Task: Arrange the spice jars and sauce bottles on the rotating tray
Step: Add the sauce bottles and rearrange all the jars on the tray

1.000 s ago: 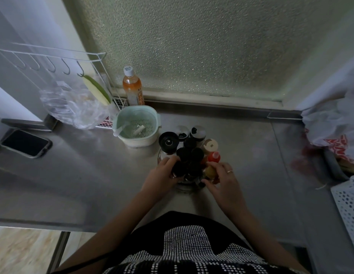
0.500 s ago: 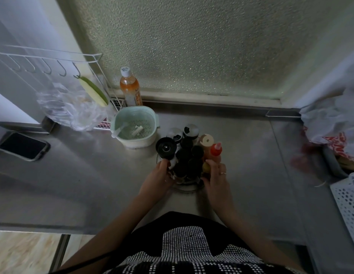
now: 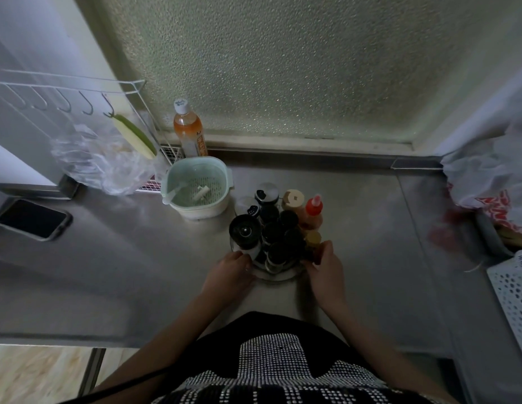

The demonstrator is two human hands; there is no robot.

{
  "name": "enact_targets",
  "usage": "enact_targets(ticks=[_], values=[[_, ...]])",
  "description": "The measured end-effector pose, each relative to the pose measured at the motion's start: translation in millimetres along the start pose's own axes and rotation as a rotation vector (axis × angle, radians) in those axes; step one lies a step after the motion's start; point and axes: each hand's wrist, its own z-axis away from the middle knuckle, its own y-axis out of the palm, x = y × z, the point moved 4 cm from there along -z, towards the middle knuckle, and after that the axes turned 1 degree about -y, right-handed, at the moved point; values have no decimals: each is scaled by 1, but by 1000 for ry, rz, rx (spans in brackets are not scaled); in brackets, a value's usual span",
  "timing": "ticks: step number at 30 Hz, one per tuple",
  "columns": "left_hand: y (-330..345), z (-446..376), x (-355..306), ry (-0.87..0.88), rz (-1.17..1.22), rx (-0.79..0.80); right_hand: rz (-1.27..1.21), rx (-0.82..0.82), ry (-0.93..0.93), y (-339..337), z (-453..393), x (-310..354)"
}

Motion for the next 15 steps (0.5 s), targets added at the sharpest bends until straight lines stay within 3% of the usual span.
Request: enact_targets(ticks=[7,15], values=[[-2,6,4,26,12,-65,-48,27,-44,-5,-3,1],[3,-4,-51,-43,-70,-121,-108,57,-93,-12,-8,16]])
